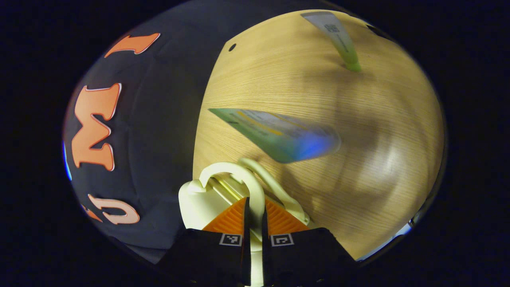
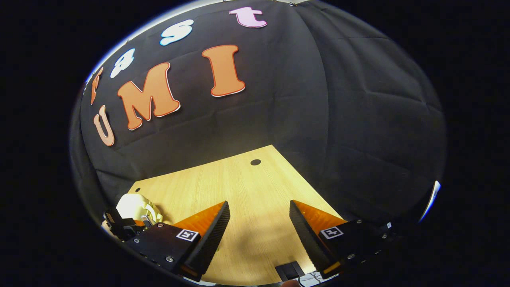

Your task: First open the suitcase, pack the skin care products into it, and then close the suitcase.

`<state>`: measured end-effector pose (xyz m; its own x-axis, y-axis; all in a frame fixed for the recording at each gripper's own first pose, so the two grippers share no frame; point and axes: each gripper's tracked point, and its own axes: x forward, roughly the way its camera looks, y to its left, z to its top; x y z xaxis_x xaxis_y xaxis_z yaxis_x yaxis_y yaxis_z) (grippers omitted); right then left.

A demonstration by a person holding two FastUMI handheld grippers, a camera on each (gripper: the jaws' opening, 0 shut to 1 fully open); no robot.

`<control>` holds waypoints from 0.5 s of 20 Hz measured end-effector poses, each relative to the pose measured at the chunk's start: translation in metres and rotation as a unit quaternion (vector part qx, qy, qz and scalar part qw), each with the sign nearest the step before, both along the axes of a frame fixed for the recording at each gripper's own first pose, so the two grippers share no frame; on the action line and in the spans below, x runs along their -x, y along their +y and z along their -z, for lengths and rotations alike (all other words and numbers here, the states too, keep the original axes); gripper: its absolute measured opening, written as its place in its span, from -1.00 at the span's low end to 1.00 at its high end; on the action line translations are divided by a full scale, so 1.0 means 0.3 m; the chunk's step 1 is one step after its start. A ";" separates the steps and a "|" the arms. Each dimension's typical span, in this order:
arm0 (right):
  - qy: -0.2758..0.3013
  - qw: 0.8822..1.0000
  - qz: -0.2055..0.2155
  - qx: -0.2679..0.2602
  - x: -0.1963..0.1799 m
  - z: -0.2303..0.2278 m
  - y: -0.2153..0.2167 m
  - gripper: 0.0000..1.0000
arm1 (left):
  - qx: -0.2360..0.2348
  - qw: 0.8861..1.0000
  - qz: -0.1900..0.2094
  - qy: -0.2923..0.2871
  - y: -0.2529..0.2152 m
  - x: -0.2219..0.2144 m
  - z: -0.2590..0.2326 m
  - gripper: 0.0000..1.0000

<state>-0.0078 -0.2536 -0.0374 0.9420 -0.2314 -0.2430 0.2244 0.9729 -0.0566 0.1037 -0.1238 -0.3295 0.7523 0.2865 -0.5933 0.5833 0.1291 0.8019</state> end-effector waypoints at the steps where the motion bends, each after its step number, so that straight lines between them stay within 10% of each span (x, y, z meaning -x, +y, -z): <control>1: -0.002 1.000 -0.003 0.002 -0.001 -0.005 -0.001 0.91 | 0.016 1.000 -0.012 -0.002 0.007 0.004 -0.019 -0.77; 6: 0.004 1.000 -0.027 0.005 -0.021 0.014 0.048 0.91 | 0.111 0.993 -0.049 -0.011 -0.008 0.003 -0.064 -0.78; 10: -0.003 0.999 -0.041 0.020 -0.049 0.002 0.150 0.91 | 0.261 0.960 -0.100 -0.023 -0.025 0.018 -0.111 -0.78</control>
